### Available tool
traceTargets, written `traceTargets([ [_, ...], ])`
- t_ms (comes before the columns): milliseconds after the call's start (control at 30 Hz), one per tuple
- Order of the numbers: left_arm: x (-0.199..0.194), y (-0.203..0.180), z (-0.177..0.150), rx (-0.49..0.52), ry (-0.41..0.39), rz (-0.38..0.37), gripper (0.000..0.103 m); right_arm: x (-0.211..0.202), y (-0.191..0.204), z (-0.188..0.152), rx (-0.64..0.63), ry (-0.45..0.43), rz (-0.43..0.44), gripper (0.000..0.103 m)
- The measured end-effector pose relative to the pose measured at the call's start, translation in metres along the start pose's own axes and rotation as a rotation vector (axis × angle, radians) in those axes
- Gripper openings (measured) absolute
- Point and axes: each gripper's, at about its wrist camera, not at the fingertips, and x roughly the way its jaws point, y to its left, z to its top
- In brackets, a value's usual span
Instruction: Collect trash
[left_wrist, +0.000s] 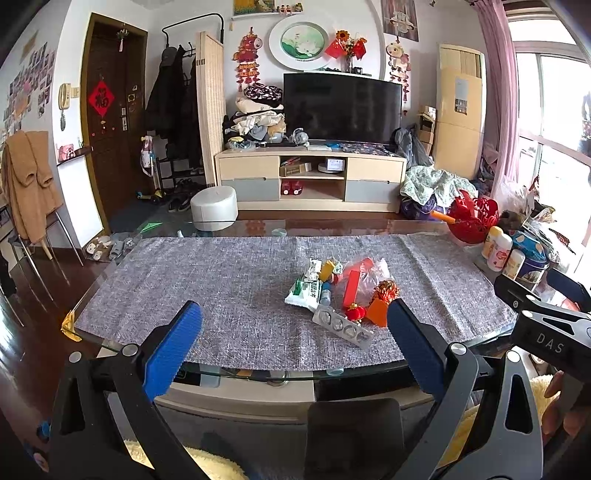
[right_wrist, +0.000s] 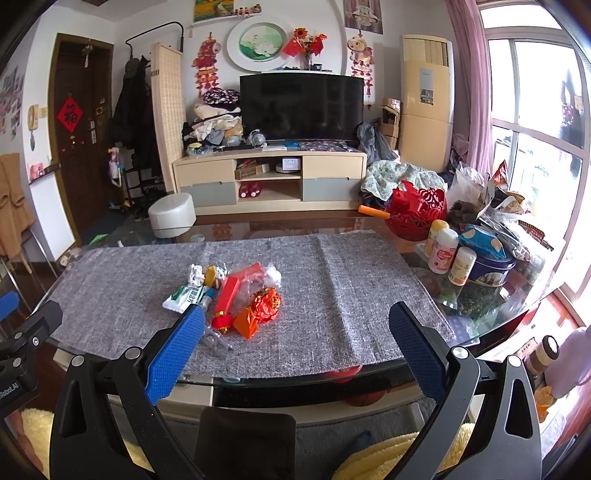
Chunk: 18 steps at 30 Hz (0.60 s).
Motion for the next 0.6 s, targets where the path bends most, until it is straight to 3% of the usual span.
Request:
traceTargets([
  [600, -0.0021, 0.001, 0.0017, 0.004, -0.005, 0.005, 0.095, 0.0006, 0.0011, -0.001, 0.001, 0.004, 0.002, 0.1],
])
